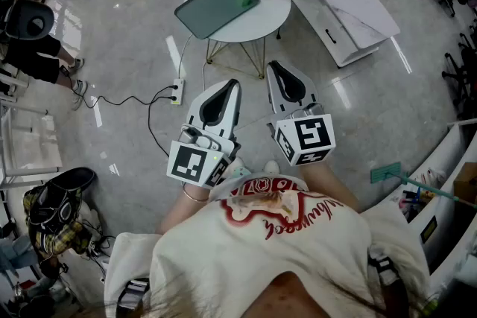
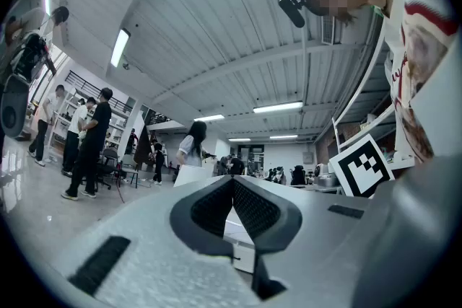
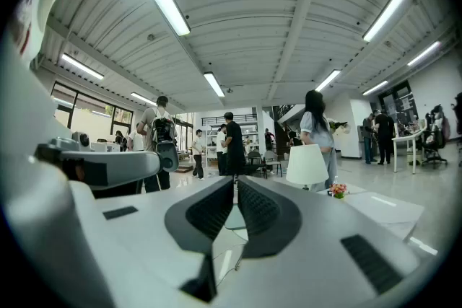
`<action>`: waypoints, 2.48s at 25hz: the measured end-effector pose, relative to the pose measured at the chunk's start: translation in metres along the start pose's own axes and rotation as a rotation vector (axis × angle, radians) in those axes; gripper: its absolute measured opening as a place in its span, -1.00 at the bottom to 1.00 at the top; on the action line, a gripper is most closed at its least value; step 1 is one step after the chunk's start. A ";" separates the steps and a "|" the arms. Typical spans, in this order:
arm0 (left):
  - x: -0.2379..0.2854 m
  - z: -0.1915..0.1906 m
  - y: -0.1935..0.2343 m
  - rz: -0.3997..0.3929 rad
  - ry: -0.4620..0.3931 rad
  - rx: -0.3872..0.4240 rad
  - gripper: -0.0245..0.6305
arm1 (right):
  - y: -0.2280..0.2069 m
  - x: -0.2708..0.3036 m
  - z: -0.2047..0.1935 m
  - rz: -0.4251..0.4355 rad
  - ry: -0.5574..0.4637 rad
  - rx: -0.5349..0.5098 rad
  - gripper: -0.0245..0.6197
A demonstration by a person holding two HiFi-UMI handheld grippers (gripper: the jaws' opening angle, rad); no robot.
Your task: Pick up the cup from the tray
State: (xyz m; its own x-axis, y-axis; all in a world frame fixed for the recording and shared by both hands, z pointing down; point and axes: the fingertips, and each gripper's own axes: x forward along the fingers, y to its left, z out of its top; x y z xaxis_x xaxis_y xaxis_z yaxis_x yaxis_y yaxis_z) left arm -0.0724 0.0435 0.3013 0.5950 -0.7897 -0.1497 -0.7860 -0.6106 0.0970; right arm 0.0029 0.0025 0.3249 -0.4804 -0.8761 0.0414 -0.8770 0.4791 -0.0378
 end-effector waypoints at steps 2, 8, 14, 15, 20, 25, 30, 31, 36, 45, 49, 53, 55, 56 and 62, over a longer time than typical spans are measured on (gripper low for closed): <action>0.002 0.001 0.004 0.002 0.000 -0.001 -0.88 | -0.001 0.004 0.001 -0.002 0.001 0.000 -0.80; 0.005 0.001 0.009 0.011 0.004 -0.004 -0.88 | -0.004 0.008 0.001 -0.003 0.004 0.003 -0.80; 0.016 0.003 0.003 0.017 0.000 -0.002 -0.88 | -0.009 0.006 0.009 0.015 -0.012 -0.004 -0.80; 0.018 0.003 0.002 0.019 -0.001 -0.001 -0.88 | -0.011 0.005 0.012 0.018 -0.021 -0.013 -0.80; 0.035 0.003 -0.005 0.034 -0.011 0.008 -0.88 | -0.029 0.001 0.018 0.025 -0.041 -0.046 -0.80; 0.052 -0.004 -0.016 0.059 -0.012 0.016 -0.88 | -0.054 -0.002 0.014 0.043 -0.042 -0.038 -0.80; 0.061 -0.015 -0.004 0.123 0.003 0.015 -0.88 | -0.067 0.016 0.004 0.081 -0.034 -0.047 -0.80; 0.065 -0.018 0.002 0.130 0.008 0.014 -0.88 | -0.068 0.022 0.002 0.085 -0.032 -0.050 -0.80; 0.094 -0.021 0.047 0.139 -0.002 0.025 -0.88 | -0.084 0.074 -0.001 0.075 -0.034 -0.043 -0.80; 0.197 -0.017 0.174 0.065 0.004 0.065 -0.88 | -0.143 0.216 0.018 -0.038 -0.042 -0.077 -0.80; 0.237 -0.005 0.229 0.038 -0.007 0.074 -0.88 | -0.159 0.280 0.040 -0.071 -0.081 -0.068 -0.80; 0.264 0.000 0.260 0.030 -0.005 0.061 -0.88 | -0.170 0.310 0.058 -0.084 -0.107 -0.068 -0.80; 0.273 -0.002 0.268 0.033 0.003 0.058 -0.88 | -0.178 0.316 0.057 -0.092 -0.095 -0.063 -0.80; 0.278 -0.004 0.272 0.036 0.006 0.055 -0.88 | -0.183 0.320 0.053 -0.095 -0.085 -0.059 -0.80; 0.298 -0.029 0.290 0.075 0.014 0.028 -0.88 | -0.205 0.341 0.009 -0.050 -0.036 -0.062 -0.80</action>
State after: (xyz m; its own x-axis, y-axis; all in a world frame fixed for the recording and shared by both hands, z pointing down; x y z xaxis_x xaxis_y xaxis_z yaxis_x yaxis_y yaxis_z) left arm -0.1185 -0.3707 0.3135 0.5364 -0.8340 -0.1290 -0.8327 -0.5479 0.0801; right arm 0.0192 -0.3951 0.3380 -0.4365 -0.8997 0.0061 -0.8993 0.4365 0.0250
